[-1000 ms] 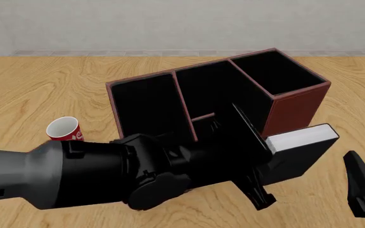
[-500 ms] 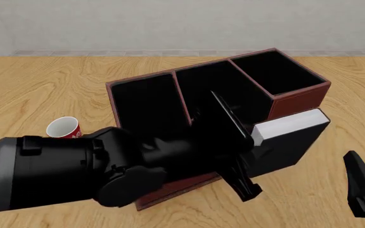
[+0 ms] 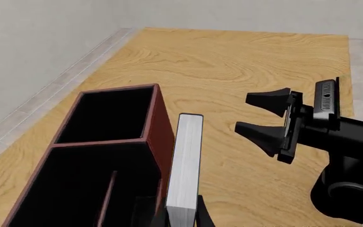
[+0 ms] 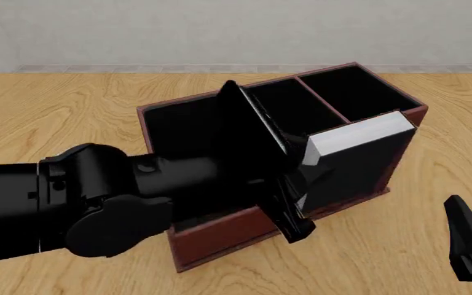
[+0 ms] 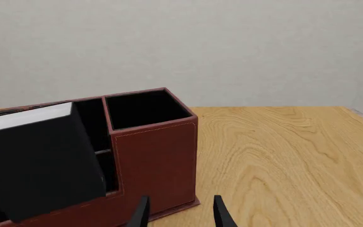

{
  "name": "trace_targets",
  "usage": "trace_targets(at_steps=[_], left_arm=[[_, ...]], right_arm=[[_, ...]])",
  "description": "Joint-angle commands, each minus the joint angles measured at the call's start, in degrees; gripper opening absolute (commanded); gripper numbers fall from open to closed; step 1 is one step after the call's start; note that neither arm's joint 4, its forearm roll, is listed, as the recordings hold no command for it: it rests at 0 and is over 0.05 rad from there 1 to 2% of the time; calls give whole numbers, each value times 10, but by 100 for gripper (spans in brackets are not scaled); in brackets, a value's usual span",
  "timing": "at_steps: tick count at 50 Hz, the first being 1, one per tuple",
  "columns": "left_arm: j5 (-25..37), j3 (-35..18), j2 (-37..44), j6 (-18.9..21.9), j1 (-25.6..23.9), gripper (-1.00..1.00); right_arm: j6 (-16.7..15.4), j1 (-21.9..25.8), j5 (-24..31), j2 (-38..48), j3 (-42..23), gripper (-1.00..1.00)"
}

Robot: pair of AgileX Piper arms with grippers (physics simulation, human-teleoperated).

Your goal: Pick up the book and place it in the back compartment of the caddy.

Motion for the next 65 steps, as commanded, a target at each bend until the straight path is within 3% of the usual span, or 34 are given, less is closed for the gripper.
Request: trace_targets(at_steps=[1,23,35,65], left_arm=[[21,-3,-38,29,22,-100],[17,11,-48,28,47,-100],[-19,37,-29,18,74,-100],[-26,12,18,19,73,-100]], right_arm=[[0,0,0,0,0,100],[0,0,0,0,0,100],[0,0,0,0,0,100],[0,0,0,0,0,100]])
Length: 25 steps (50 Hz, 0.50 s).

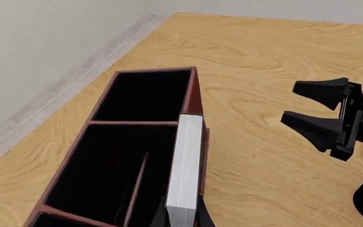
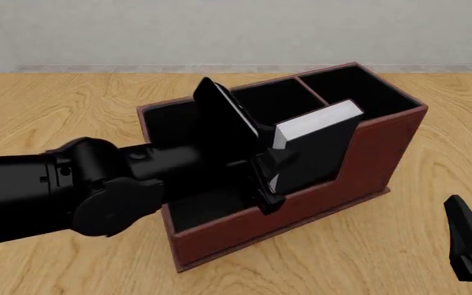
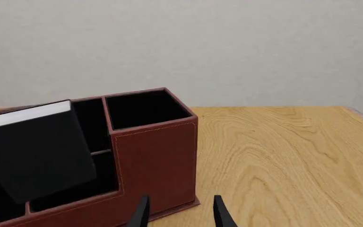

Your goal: Pick up the book and place it in the back compartment of the caddy.

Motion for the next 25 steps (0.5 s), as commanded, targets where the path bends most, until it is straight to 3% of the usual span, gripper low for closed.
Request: trace_targets(at_steps=[1,25], left_arm=[[-7,-16,15,11,7,-100],[-15,-22,36,29,27,-100]], right_arm=[[0,0,0,0,0,100],[0,0,0,0,0,100]])
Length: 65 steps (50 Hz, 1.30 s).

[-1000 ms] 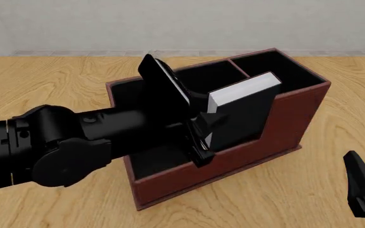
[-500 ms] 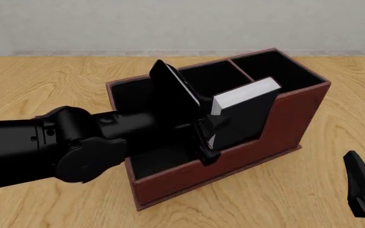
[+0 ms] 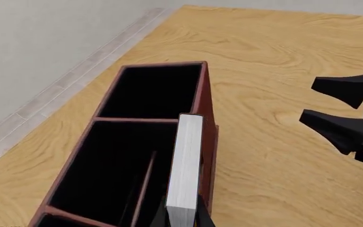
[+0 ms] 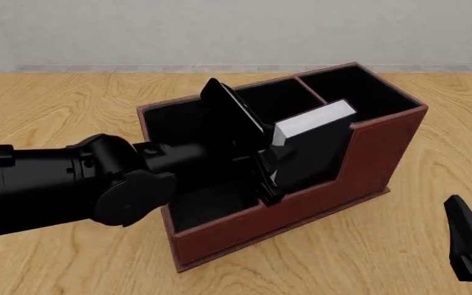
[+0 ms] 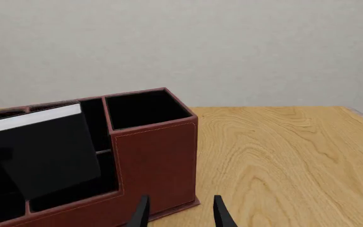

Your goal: Pick up the book and place it in the back compartment of the caddy.

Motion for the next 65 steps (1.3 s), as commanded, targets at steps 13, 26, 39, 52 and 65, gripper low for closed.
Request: trace_targets(at_steps=[13,26,39,52,65], left_arm=[[-18,-18,15,15,26,-100],[-20,-18,30,14,29,-100],[-20,-12,45,3,24,-100],[-15,-17,56,0,26,-100],[-13,-17,64,4,30,100]], right_arm=[[0,0,0,0,0,100],[0,0,0,0,0,100],[0,0,0,0,0,100],[0,0,0,0,0,100],[0,0,0,0,0,100]])
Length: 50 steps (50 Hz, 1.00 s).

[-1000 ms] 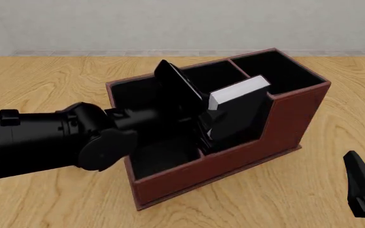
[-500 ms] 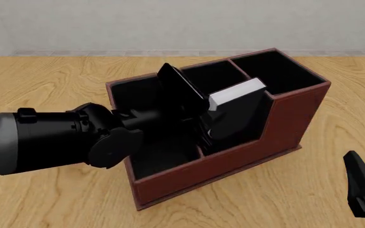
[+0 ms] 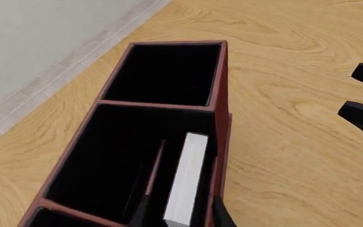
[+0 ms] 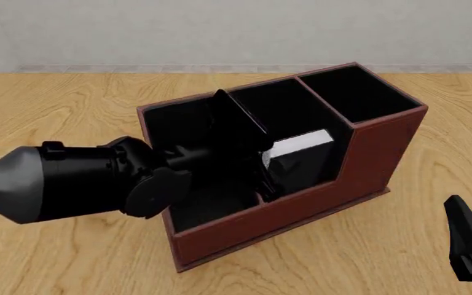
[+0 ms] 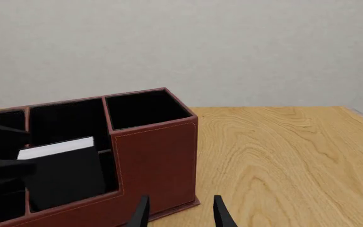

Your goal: Pick up the book and place it in the back compartment of the caddy.

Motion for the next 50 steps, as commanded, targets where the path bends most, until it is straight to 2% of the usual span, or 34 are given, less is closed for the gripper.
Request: trace_targets(at_steps=[1,32,50], left_arm=[[0,-6,4,11,1,100],[-5,2,-6,15,-2,100],[8,15,-48,-1,-3,100]], right_arm=[[0,0,0,0,0,100],[0,0,0,0,0,100],[0,0,0,0,0,100]])
